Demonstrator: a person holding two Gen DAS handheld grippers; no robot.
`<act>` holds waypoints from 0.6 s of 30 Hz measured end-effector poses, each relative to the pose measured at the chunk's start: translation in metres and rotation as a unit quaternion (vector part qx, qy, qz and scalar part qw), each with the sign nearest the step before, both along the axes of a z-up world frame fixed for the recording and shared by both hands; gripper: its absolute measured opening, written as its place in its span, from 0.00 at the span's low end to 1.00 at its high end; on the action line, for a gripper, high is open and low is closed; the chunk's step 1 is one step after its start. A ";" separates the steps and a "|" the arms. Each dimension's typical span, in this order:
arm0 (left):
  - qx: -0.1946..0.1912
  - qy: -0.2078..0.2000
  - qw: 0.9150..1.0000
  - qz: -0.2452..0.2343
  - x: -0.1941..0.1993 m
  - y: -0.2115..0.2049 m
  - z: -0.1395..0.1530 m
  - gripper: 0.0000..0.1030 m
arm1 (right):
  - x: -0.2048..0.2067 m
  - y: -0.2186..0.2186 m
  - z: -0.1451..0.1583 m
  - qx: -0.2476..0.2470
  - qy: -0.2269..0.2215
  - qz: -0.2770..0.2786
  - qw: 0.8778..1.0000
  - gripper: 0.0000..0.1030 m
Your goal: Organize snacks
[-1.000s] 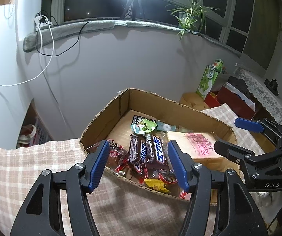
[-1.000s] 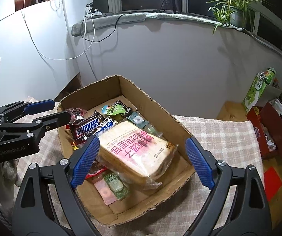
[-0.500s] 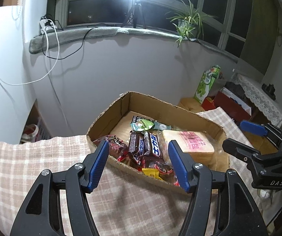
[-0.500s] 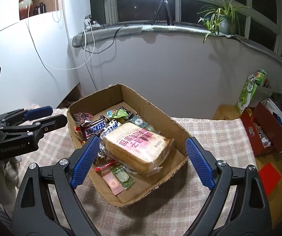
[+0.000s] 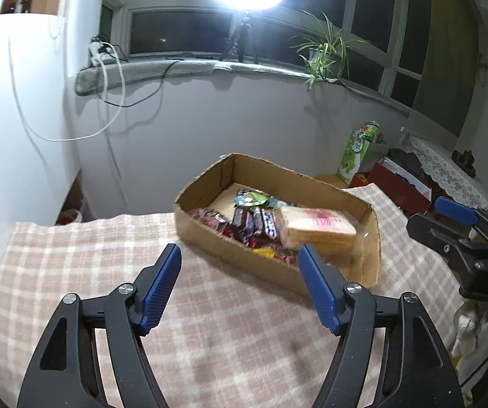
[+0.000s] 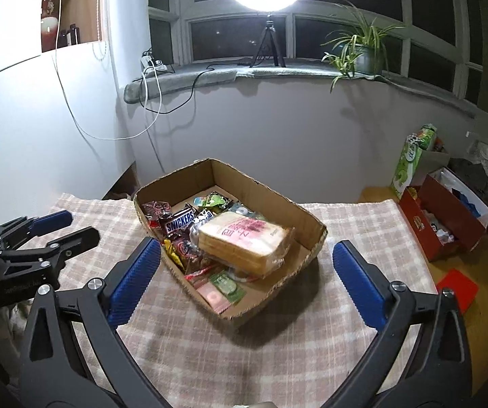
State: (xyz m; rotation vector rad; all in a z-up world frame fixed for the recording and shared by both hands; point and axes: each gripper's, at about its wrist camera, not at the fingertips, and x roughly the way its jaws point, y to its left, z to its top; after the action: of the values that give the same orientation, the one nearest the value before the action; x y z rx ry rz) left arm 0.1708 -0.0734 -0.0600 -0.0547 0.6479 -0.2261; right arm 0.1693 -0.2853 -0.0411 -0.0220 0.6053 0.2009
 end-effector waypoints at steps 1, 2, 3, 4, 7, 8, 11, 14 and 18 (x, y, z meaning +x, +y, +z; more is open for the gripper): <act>-0.001 -0.001 1.000 0.003 -0.005 0.002 0.000 0.69 | -0.005 0.000 0.000 0.000 0.000 -0.003 1.000 1.00; -0.004 -0.002 1.000 0.005 -0.009 0.004 0.000 0.69 | -0.008 0.001 0.000 0.000 -0.001 -0.005 1.000 1.00; -0.006 -0.003 1.000 0.009 -0.014 0.006 0.000 0.70 | -0.013 0.003 0.001 -0.001 -0.002 -0.009 1.000 1.00; -0.009 -0.003 1.000 0.015 -0.019 0.008 0.001 0.70 | -0.018 0.004 0.001 -0.001 -0.005 -0.011 1.000 1.00; -0.021 -0.006 0.999 0.027 -0.033 0.013 0.001 0.70 | -0.029 0.005 0.001 0.003 -0.009 -0.017 1.000 1.00; -0.024 -0.006 0.999 0.030 -0.039 0.015 0.002 0.70 | -0.033 0.005 0.001 0.005 -0.011 -0.019 1.000 1.00; -0.010 -0.014 0.999 0.037 -0.051 0.016 0.003 0.70 | -0.040 0.007 0.001 0.005 -0.013 -0.022 1.000 1.00; 0.002 -0.021 0.999 0.046 -0.060 0.017 0.006 0.70 | -0.045 0.010 0.001 -0.004 -0.013 -0.022 1.000 1.00; 0.002 -0.030 0.998 0.058 -0.068 0.020 0.010 0.70 | -0.049 0.010 0.003 -0.005 -0.017 -0.021 1.000 1.00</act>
State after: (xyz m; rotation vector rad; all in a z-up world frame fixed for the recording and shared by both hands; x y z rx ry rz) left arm 0.1024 -0.0535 -0.0504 -0.0807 0.5841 -0.1138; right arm 0.1202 -0.2755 -0.0381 -0.0220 0.5729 0.1558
